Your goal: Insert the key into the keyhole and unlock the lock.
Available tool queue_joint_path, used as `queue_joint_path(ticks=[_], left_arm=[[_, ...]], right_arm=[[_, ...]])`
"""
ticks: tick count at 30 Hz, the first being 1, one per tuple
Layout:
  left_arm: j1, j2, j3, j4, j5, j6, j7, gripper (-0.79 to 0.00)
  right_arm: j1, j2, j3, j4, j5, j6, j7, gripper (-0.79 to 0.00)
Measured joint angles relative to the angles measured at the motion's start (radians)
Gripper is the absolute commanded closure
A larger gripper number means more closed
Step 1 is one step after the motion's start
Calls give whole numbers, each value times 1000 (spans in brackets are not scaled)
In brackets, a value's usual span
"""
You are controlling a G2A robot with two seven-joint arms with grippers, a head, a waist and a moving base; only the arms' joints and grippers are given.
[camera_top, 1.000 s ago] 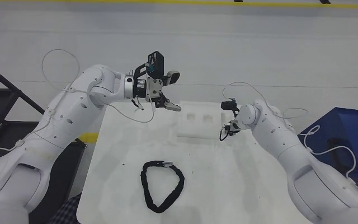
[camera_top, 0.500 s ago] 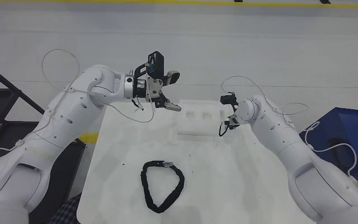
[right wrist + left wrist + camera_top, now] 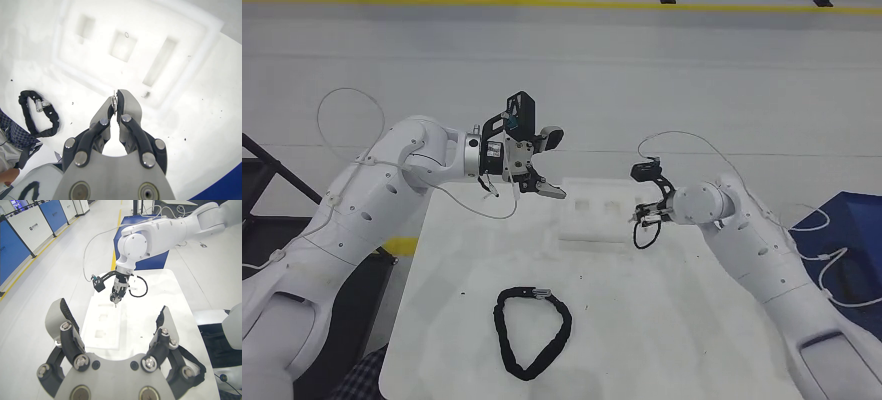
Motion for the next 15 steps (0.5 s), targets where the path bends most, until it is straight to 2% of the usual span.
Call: queue_joint_path(ticks=[8, 15], left_arm=[[0, 0, 0, 0, 0, 0, 0, -785], [0, 0, 0, 0, 0, 0, 0, -785]], right_arm=[[-289, 98, 292, -404, 79, -106, 12, 0], [-480, 129, 461, -564, 173, -195, -104, 0]])
